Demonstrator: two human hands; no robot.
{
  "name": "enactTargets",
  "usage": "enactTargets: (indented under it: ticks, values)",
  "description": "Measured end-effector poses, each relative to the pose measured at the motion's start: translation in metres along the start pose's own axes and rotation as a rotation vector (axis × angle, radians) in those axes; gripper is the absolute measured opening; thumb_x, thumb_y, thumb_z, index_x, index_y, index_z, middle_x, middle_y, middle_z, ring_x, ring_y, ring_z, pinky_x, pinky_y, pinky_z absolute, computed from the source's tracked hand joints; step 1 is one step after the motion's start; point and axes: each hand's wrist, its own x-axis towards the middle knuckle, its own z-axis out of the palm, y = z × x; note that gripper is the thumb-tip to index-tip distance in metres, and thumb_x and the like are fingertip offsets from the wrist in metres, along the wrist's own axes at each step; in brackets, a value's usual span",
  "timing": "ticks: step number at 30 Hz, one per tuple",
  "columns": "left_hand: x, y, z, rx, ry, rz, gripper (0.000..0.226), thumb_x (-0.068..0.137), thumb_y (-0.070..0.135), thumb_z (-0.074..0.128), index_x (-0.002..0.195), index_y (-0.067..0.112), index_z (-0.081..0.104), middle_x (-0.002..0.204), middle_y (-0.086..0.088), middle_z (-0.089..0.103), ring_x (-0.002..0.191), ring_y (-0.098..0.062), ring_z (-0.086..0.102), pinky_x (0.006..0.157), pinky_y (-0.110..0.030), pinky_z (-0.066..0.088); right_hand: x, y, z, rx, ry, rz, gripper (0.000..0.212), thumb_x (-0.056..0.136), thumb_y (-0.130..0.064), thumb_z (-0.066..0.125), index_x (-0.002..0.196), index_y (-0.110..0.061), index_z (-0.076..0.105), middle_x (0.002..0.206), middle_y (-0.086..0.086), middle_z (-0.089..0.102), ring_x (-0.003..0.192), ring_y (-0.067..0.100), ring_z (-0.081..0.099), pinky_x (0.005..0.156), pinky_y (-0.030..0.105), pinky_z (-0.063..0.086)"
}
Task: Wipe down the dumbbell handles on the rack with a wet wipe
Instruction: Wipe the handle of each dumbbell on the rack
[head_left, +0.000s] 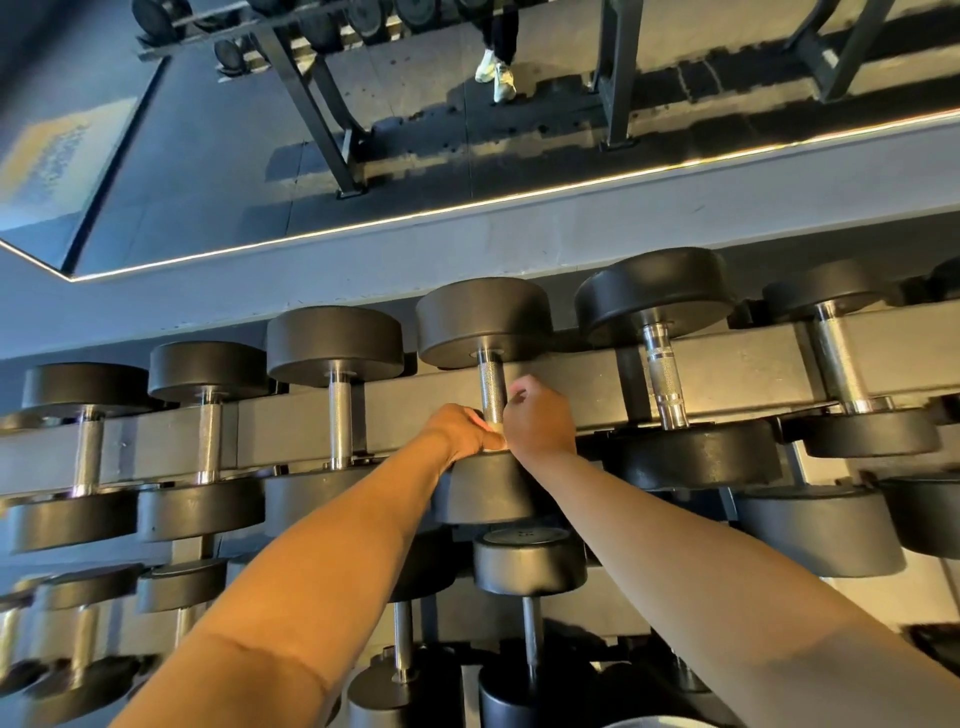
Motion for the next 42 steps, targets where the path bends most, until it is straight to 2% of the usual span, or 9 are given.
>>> enactTargets:
  ticks: [7,13,18,22,26,29,33,36,42]
  values:
    - [-0.013,0.0,0.003,-0.057,0.105,0.0,0.026,0.075,0.022,0.087,0.095,0.008,0.076,0.094,-0.009,0.074,0.092,-0.025,0.069,0.086,-0.035,0.058,0.002,0.002,0.0,0.027,-0.02,-0.013,0.021,0.098,-0.013,0.049,0.109,-0.009,0.067,0.106,0.009,0.07,0.098,0.023,0.067,0.063,0.018,0.043]
    - [-0.032,-0.007,0.022,-0.311,0.409,0.138,0.016,0.087,0.013,0.073,0.082,0.022,0.061,0.085,0.002,0.066,0.084,-0.018,0.063,0.065,-0.026,0.045,-0.002,0.006,0.0,0.166,0.032,-0.074,0.019,0.096,-0.011,0.046,0.103,-0.014,0.064,0.096,0.005,0.068,0.089,0.022,0.064,0.071,0.029,0.048]
    - [-0.037,0.006,0.031,-0.292,0.381,0.324,0.013,0.094,0.016,0.062,0.103,0.024,0.058,0.093,0.004,0.066,0.086,-0.014,0.061,0.077,-0.038,0.053,0.005,0.012,0.0,0.21,-0.162,-0.105,0.017,0.097,-0.031,0.054,0.113,-0.028,0.054,0.106,-0.001,0.062,0.09,0.014,0.062,0.067,0.024,0.048]
    - [-0.038,0.004,0.032,-0.322,0.374,0.373,0.026,0.096,0.02,0.061,0.107,0.042,0.052,0.096,0.01,0.066,0.087,-0.015,0.065,0.078,-0.042,0.056,0.018,0.003,-0.008,0.331,-0.324,0.032,0.022,0.093,-0.018,0.061,0.114,-0.022,0.058,0.104,0.0,0.063,0.093,0.018,0.063,0.076,0.035,0.058]
    - [-0.039,-0.001,0.029,-0.387,0.415,0.328,0.03,0.098,0.02,0.059,0.12,0.037,0.049,0.095,0.007,0.068,0.078,-0.011,0.064,0.069,-0.031,0.053,0.035,-0.008,-0.007,0.329,-0.017,0.115,0.017,0.092,-0.009,0.058,0.108,-0.015,0.064,0.104,-0.001,0.063,0.096,0.017,0.059,0.069,0.017,0.045]
    - [-0.038,0.0,0.027,-0.304,0.419,0.248,0.032,0.1,0.015,0.048,0.127,0.032,0.053,0.1,0.006,0.067,0.083,-0.013,0.062,0.066,-0.024,0.046,0.048,-0.019,0.003,0.409,0.019,0.219,0.011,0.09,-0.008,0.064,0.1,-0.015,0.065,0.095,-0.002,0.061,0.086,0.015,0.058,0.053,0.009,0.035]
    - [-0.033,0.002,0.026,-0.234,0.389,0.19,0.04,0.1,0.016,0.043,0.135,0.032,0.054,0.107,0.006,0.062,0.086,-0.013,0.058,0.062,-0.017,0.04,0.058,-0.03,0.02,0.559,0.065,0.377,0.013,0.086,-0.01,0.072,0.087,-0.019,0.064,0.092,0.002,0.066,0.081,0.017,0.061,0.053,0.017,0.039]
    - [-0.031,0.001,0.025,-0.221,0.388,0.173,0.041,0.1,0.018,0.042,0.136,0.036,0.054,0.107,0.008,0.063,0.087,-0.013,0.06,0.067,-0.026,0.045,0.059,-0.03,0.028,0.615,0.132,0.413,0.009,0.086,-0.008,0.07,0.089,-0.015,0.066,0.088,0.0,0.065,0.077,0.017,0.062,0.053,0.02,0.043]
    - [-0.03,0.002,0.026,-0.251,0.385,0.16,0.041,0.1,0.021,0.041,0.133,0.041,0.054,0.107,0.007,0.068,0.092,-0.015,0.065,0.083,-0.037,0.057,0.057,-0.018,0.033,0.436,0.061,0.435,0.011,0.098,-0.022,0.057,0.101,-0.015,0.065,0.104,0.005,0.064,0.096,0.023,0.064,0.084,0.037,0.056]
